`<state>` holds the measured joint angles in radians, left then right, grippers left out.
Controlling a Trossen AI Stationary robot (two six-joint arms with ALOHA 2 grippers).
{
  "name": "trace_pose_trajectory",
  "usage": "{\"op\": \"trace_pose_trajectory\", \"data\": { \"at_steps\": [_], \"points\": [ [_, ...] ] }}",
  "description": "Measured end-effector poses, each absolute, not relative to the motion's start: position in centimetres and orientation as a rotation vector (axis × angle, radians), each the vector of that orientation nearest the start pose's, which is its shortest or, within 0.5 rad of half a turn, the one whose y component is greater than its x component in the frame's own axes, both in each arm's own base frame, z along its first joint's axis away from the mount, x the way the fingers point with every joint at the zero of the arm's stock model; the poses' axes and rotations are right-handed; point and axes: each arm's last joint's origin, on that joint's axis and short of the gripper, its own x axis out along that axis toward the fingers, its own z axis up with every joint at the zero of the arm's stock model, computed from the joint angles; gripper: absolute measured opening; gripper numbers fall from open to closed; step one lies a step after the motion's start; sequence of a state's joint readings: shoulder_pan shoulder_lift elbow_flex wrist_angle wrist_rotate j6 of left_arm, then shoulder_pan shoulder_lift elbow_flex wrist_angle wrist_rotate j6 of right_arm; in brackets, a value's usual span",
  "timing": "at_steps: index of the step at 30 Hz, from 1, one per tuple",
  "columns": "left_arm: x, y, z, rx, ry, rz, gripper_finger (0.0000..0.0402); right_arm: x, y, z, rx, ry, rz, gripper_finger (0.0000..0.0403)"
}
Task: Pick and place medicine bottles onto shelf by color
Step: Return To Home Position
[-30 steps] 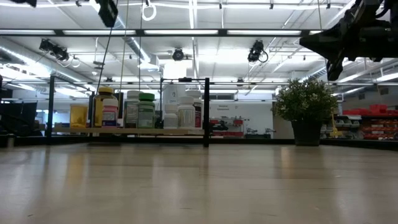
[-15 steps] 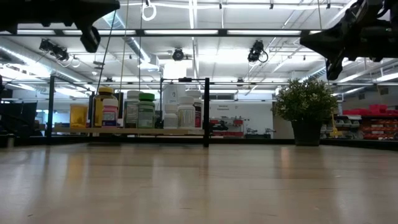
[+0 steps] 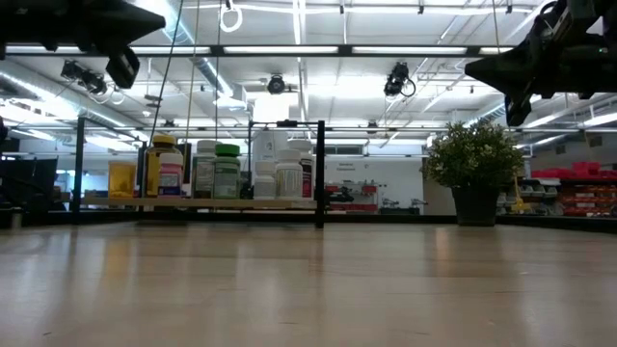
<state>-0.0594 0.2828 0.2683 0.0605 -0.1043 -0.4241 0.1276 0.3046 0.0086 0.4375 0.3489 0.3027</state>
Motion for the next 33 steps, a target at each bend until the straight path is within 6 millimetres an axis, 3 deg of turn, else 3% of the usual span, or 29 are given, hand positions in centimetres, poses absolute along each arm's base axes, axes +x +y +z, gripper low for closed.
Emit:
{"op": "trace_pose_trajectory", "data": {
  "at_steps": [3,14,33],
  "points": [
    [10.5,-0.4,23.9,-0.404,-0.11,0.019,0.0004,11.4,0.5,18.2,0.334,-0.17,-0.198,0.0008],
    [9.4,-0.3,19.7,-0.42,-0.284,-0.018,0.0004,11.4,0.4,18.2,0.354,-0.175,-0.213,0.0009],
    [9.4,-0.4,19.1,-0.366,-0.265,-0.034,0.0003,11.5,0.6,17.6,0.339,-0.11,-0.174,0.0009]
  ]
}}
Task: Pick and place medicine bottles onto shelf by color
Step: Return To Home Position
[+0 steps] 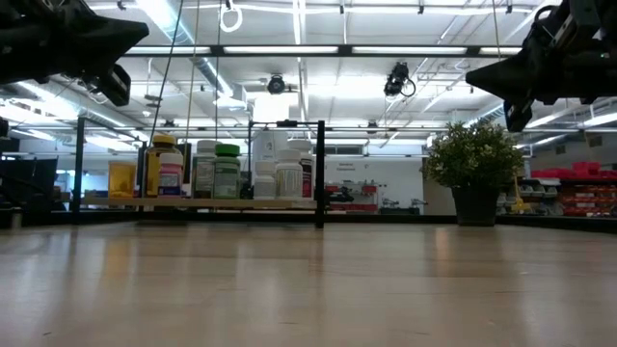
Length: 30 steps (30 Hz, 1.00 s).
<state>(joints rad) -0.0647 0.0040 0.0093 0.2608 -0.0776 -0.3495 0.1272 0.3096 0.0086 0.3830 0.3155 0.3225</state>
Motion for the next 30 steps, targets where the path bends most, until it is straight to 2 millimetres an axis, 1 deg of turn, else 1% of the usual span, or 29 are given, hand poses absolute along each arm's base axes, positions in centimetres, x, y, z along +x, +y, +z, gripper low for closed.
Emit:
{"op": "trace_pose_trajectory", "data": {
  "at_steps": [5,12,17,20,23,26,30],
  "points": [
    [9.5,-0.4,18.8,-0.343,-0.227,-0.024,0.0004,11.6,0.6,17.5,0.336,-0.095,-0.173,0.0009],
    [9.5,-0.4,18.5,-0.341,-0.203,-0.02,0.0004,11.6,0.6,16.6,0.315,-0.005,-0.175,0.0009],
    [9.5,-0.4,18.5,-0.335,-0.199,-0.012,0.0004,11.6,0.6,17.2,0.292,-0.061,-0.163,0.0009],
    [9.7,-0.3,17.7,-0.351,-0.129,0.03,0.0004,11.6,0.7,17.3,0.226,-0.066,-0.151,0.001],
    [9.7,-0.3,17.2,-0.346,-0.071,0.039,0.0003,11.6,0.9,17.2,0.192,-0.042,-0.081,0.001],
    [9.7,-0.3,17.1,-0.291,-0.064,0.036,0.0007,11.6,1.0,17.2,0.145,-0.035,-0.05,0.001],
    [9.7,-0.3,17.1,-0.127,-0.059,0.047,0.0008,11.6,0.7,17.2,0.108,-0.035,-0.074,0.001]
  ]
}}
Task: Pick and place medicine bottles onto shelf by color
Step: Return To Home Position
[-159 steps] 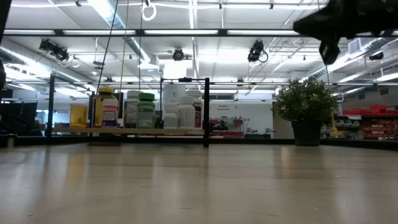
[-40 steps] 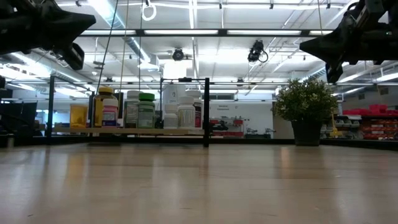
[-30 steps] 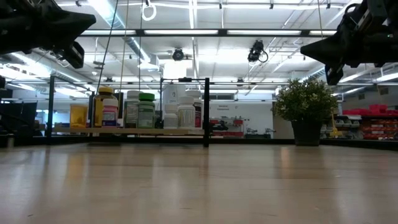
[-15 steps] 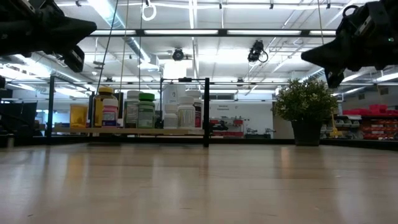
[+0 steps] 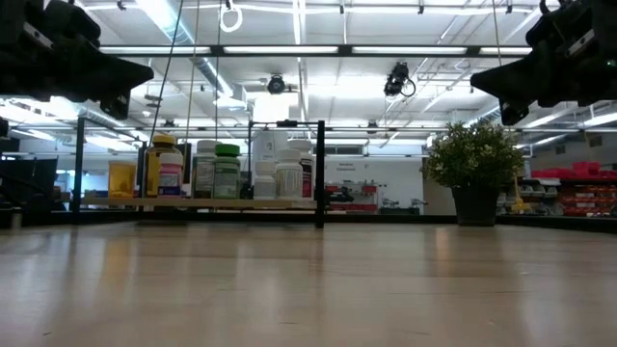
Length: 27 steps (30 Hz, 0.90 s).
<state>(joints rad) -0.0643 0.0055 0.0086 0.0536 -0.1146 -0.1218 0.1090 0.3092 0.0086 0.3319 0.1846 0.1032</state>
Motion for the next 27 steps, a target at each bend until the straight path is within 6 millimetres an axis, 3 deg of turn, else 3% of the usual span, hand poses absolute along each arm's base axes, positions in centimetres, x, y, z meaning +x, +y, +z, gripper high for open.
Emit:
{"op": "trace_pose_trajectory", "data": {
  "at_steps": [5,12,20,27],
  "points": [
    [9.7,-0.3,17.1,-0.087,-0.058,0.048,0.0003,11.7,0.5,16.7,0.123,0.013,-0.04,0.0009],
    [9.7,-0.4,17.1,-0.199,-0.054,0.024,0.002,11.5,0.2,16.9,0.128,-0.01,-0.048,0.0008],
    [9.7,-0.3,17.1,-0.172,-0.059,0.058,0.0004,10.8,0.2,16.7,0.103,0.013,-0.048,0.0007],
    [9.7,-0.3,17.1,-0.176,-0.058,0.059,0.0033,10.2,0.2,16.6,0.101,0.009,-0.045,0.0007]
  ]
}}
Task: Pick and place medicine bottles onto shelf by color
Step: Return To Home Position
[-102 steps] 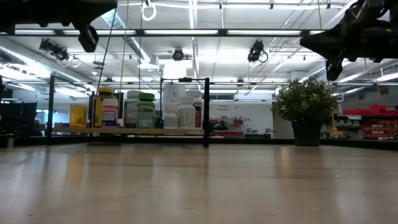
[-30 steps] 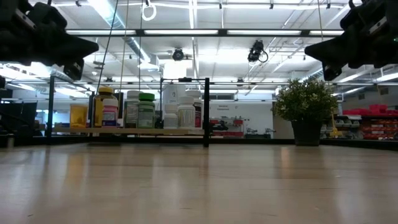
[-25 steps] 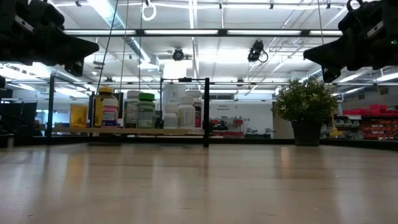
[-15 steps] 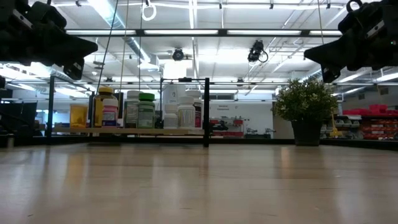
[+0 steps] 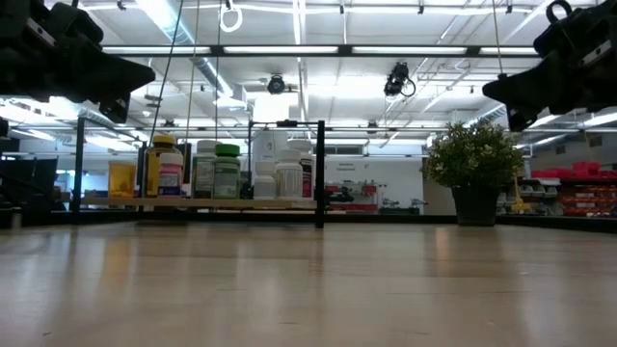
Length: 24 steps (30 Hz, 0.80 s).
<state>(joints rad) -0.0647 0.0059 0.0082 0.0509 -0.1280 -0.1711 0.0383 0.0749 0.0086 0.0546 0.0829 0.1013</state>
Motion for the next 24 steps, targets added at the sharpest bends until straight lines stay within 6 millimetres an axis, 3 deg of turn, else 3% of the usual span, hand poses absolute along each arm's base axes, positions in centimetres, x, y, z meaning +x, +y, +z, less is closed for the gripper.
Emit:
{"op": "trace_pose_trajectory", "data": {
  "at_steps": [24],
  "points": [
    [9.73,-0.25,17.06,-0.176,-0.057,0.061,0.0043,9.75,0.19,17.29,0.112,-0.074,-0.02,0.0017]
  ]
}}
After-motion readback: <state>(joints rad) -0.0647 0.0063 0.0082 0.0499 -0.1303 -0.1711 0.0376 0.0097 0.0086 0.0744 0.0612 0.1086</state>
